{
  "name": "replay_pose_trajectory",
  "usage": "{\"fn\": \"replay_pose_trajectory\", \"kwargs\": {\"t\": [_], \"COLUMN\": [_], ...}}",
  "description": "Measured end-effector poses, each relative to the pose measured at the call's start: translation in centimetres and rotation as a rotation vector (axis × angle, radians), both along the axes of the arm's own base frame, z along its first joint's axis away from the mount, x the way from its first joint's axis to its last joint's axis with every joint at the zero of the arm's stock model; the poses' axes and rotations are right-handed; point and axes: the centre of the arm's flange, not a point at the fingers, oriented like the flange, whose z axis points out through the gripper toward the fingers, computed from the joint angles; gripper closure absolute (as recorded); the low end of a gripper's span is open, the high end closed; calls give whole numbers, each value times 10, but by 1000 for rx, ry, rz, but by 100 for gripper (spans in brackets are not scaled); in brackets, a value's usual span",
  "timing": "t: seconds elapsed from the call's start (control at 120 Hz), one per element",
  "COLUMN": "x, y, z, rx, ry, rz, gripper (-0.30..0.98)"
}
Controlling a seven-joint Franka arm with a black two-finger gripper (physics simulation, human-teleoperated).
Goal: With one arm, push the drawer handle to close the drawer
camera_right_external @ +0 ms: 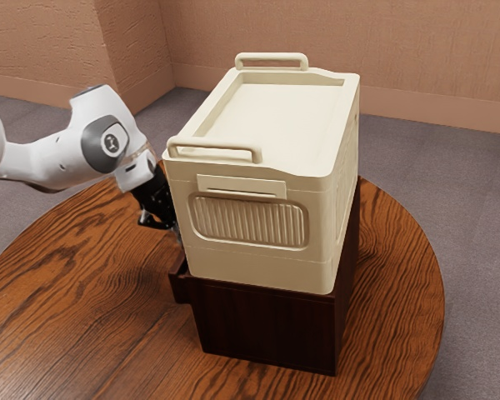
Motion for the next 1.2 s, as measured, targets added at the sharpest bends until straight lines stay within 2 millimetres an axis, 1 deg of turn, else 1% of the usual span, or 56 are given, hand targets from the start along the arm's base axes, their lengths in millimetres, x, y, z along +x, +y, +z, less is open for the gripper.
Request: {"fn": "replay_pose_trajectory", "kwargs": {"t": [0.1,0.317,0.5,0.708,1.067,1.133,1.167,1.2], "x": [1,1,2,3,4,3,3,2], "y": [-8,-14,-25,-29,-29,-28,-24,-14], "z": [1,3,4,3,2,4,5,8], "rx": [-12,-27,-42,-49,-53,-48,-43,-35], "ry": [-4,-8,-13,-18,-22,-25,-26,-29], "rz": [-10,-15,-28,-33,-36,-37,-33,-21], "gripper": [78,78,78,79,79,78,75,70]}}
